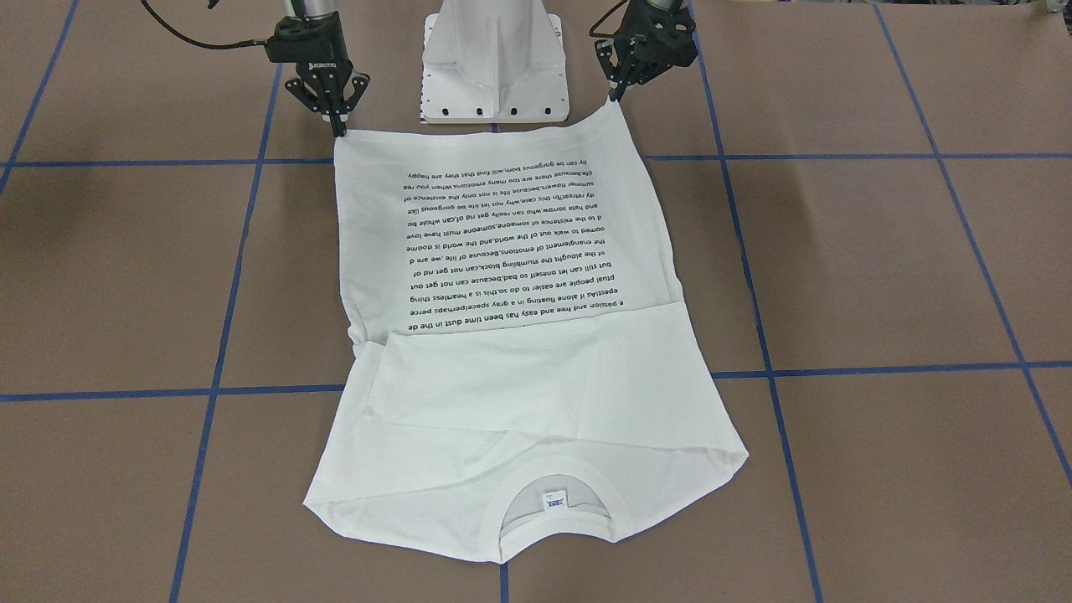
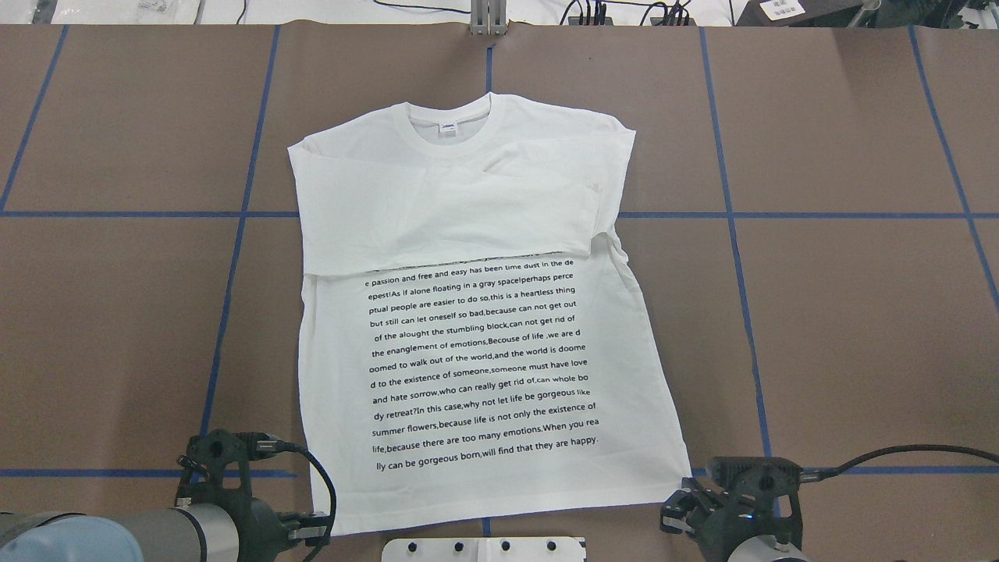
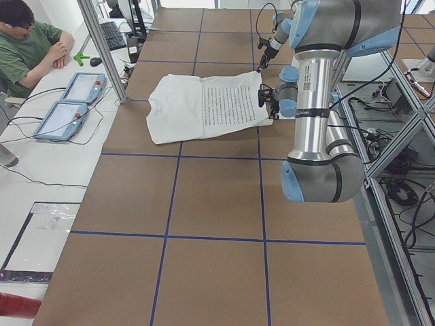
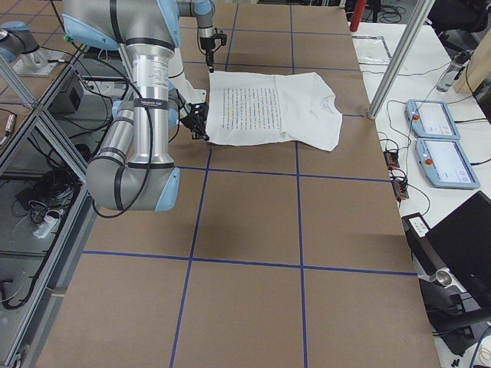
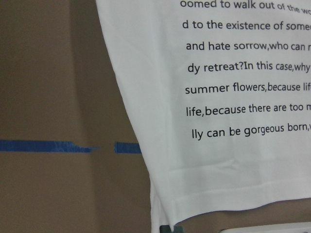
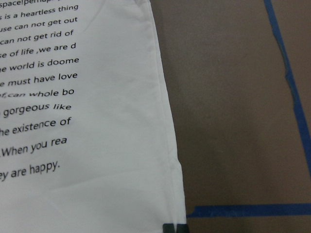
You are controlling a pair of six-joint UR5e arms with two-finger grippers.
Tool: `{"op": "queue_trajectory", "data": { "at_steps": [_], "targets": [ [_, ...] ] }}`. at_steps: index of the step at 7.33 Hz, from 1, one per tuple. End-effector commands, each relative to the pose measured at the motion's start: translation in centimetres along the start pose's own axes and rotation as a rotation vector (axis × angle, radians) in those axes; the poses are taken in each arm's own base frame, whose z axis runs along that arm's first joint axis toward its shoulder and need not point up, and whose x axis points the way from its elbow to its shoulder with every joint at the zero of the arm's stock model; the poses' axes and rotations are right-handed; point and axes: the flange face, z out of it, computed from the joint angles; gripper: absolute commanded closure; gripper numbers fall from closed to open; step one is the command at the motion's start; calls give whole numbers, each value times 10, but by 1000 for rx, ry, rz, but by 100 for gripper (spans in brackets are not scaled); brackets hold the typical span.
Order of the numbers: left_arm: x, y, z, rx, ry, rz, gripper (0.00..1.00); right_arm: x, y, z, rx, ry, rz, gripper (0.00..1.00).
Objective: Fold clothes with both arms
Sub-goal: 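Lift the hem with both grippers and fold it toward the collar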
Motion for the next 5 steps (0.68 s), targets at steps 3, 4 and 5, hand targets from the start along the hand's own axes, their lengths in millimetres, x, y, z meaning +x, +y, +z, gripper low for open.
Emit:
{"op": "queue_trajectory", "data": {
  "at_steps": [3,4,5],
  "targets": [
    [23,-19,-180,-109,23,-43,100,10,-93,-149,-154,22,55,100],
    [32,-31,-179,-82,28,-25,100,9,-112,-149,-144,29,50,100],
    [41,-60,-172,-9,27,39,100,-10,-146,-153,-108,-4,43,100]
  ]
}}
